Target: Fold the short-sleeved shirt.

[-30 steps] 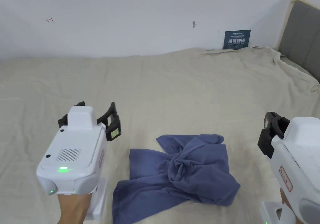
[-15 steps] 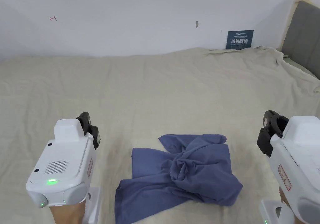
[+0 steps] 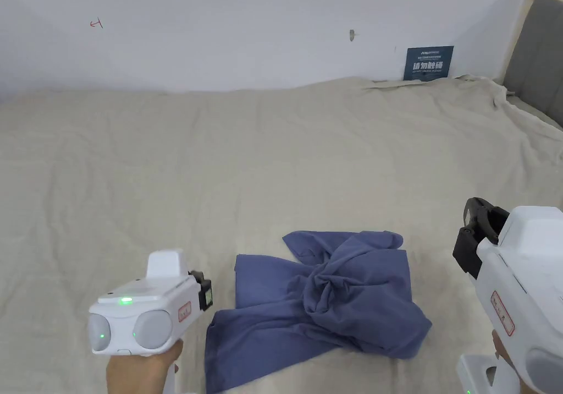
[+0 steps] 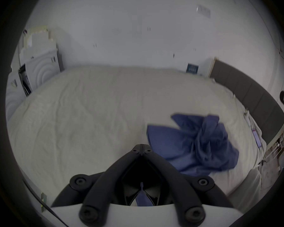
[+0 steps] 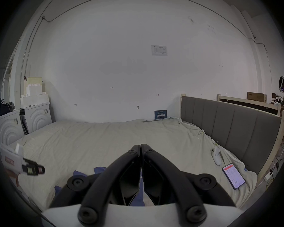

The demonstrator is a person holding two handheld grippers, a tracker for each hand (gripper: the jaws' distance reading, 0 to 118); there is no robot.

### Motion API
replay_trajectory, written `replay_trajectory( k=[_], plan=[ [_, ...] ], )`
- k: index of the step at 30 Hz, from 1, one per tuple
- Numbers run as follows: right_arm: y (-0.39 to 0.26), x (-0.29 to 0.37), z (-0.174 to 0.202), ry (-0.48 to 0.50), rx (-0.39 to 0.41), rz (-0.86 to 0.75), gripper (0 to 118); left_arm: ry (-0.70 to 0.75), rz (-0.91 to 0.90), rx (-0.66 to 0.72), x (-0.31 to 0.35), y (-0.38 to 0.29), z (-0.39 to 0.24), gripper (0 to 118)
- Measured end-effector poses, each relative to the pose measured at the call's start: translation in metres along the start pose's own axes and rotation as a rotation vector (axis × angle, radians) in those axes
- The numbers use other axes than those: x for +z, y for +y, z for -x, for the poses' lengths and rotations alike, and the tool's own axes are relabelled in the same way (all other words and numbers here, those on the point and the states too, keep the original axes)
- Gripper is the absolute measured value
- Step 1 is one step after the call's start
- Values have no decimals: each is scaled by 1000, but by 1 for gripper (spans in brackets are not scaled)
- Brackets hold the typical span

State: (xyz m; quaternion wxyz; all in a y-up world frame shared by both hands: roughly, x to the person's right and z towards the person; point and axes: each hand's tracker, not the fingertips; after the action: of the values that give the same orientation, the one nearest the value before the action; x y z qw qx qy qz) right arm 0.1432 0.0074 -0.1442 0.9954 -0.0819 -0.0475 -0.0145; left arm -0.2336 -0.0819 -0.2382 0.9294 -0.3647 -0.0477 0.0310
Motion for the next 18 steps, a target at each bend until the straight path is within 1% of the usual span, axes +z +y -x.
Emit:
replay_trajectory(
  k=[4,5,6,7,8,9,10,11,12,13,18],
  plan=[
    [-3,-1,0,2,2,11,0,-34,157,34,-19,-26,0,0],
    [-5,-2,0,3,2,14,0,-34,183,42,-24,-32,0,1],
    [-6,-2,0,3,2,18,0,-35,206,45,-27,-38,-1,6],
    [-7,-2,0,3,2,22,0,-33,241,40,-31,-43,-2,13],
    [-8,-3,-1,3,2,26,0,-26,244,37,-34,-47,-2,22],
    [-10,-3,-1,4,1,31,0,-21,260,32,-37,-52,-3,40],
    [-11,-4,-1,5,0,37,0,-19,282,26,-38,-56,-5,55],
    [-12,-4,-1,8,-1,42,0,-15,296,23,-41,-60,-7,68],
    [-13,-5,-1,11,0,46,0,-11,309,18,-44,-63,-8,77],
    [-14,-5,0,11,2,50,0,-6,314,14,-46,-66,-9,78],
    [-17,-6,0,17,8,66,0,26,328,-25,-55,-76,-21,78]
  ],
)
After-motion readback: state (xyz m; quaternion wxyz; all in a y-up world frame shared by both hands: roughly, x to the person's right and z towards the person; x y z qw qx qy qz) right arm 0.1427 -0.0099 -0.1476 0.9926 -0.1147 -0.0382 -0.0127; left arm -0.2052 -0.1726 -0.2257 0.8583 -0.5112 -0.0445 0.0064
